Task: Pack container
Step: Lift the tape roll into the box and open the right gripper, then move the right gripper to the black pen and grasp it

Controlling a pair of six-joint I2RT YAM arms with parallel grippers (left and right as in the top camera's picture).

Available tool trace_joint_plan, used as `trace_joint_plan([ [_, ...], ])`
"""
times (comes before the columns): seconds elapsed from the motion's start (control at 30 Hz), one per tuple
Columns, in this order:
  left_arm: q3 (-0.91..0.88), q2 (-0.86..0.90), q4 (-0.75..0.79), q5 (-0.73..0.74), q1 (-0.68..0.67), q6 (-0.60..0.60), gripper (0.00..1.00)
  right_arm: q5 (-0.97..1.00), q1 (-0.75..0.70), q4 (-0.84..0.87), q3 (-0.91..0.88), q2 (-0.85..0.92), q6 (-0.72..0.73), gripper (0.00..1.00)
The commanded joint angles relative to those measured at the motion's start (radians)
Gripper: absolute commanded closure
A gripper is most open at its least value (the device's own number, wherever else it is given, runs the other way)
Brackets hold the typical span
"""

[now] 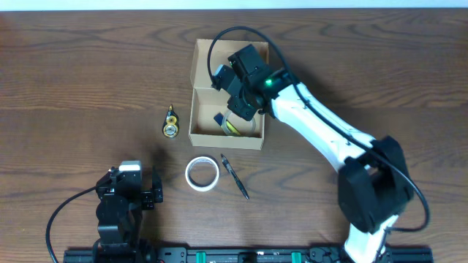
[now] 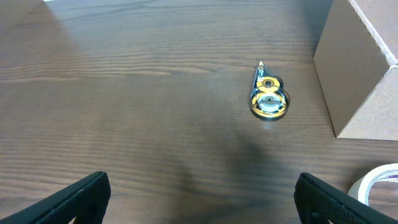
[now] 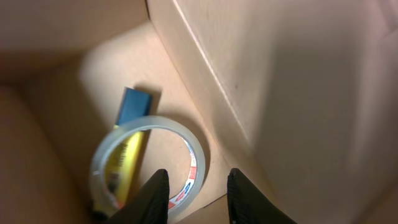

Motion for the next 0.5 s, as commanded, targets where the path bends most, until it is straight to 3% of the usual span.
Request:
trace_joint_plan([
  [0.0, -0.013, -0.006, -0.002, -0.018, -0.004, 0.007, 0.05, -0.029, 0.009, -0.026, 0.034, -0.088, 0.013, 0.62],
  [0.07, -0.013, -0.006, -0.003, -0.018, -0.004, 0.007, 0.05, -0.029, 0.009, -0.079, 0.034, -0.133, 0.014, 0.47],
  [0.1, -0.013, -0.006, -0.002, -0.018, -0.004, 0.007, 0.05, -0.029, 0.009, -0.113, 0.034, -0.158, 0.029, 0.35],
  [0.17, -0.013, -0.006, -0.003, -0.018, -0.004, 0.007, 0.05, -0.029, 0.009, -0.168, 0.034, -0.193, 0.060, 0.24],
  [0.27, -0.013, -0.006, -0.002, -0.018, -0.004, 0.007, 0.04, -0.046, 0.008, -0.270, 0.034, -0.245, 0.104, 0.18],
  [0.47, -0.013, -0.006, -0.002, -0.018, -0.004, 0.007, 0.04, -0.164, 0.007, -0.428, -0.019, -0.352, 0.138, 0.18],
])
